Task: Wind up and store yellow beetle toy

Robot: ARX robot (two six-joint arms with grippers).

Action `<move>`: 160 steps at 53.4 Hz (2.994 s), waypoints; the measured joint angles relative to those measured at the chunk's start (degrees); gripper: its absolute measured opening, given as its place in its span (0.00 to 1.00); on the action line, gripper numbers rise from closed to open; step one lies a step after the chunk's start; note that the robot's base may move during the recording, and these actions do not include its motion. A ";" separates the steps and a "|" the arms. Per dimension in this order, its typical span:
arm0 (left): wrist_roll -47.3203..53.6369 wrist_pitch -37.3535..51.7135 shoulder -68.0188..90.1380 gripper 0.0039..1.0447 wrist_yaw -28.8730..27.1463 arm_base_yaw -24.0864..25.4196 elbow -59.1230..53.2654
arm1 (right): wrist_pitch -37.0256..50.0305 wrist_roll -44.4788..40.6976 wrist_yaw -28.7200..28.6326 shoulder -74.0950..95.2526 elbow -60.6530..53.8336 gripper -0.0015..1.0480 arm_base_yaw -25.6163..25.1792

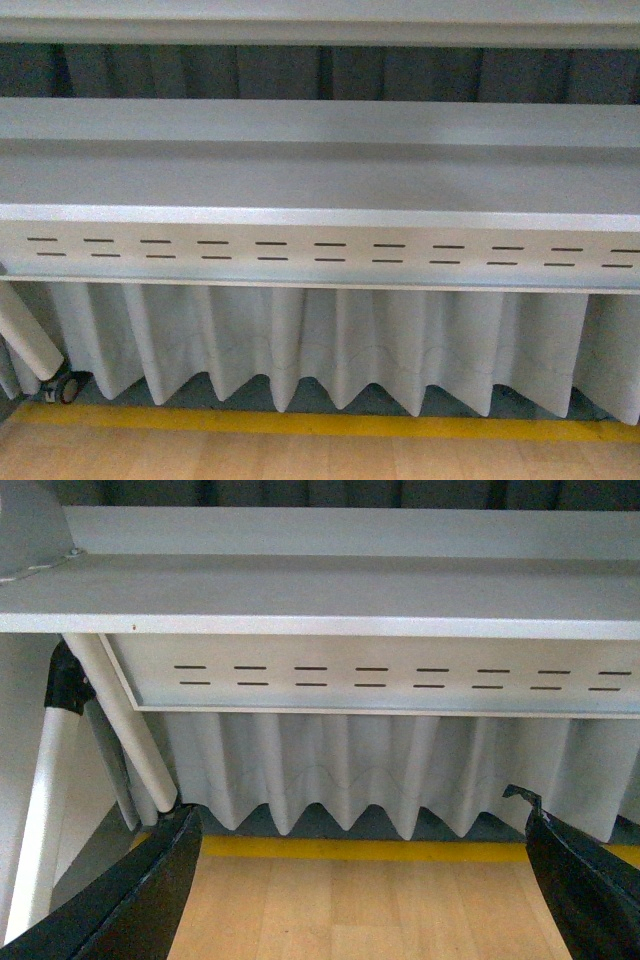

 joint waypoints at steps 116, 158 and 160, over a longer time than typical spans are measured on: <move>-0.02 0.07 0.02 0.94 0.02 0.00 0.00 | 0.04 0.17 0.00 0.04 0.00 0.94 0.00; -0.02 0.13 0.00 0.94 0.00 0.00 0.00 | 0.07 0.17 -0.02 0.02 0.00 0.94 0.00; -0.02 0.13 0.00 0.94 0.00 0.00 0.00 | 0.09 0.17 -0.02 0.02 0.00 0.94 0.00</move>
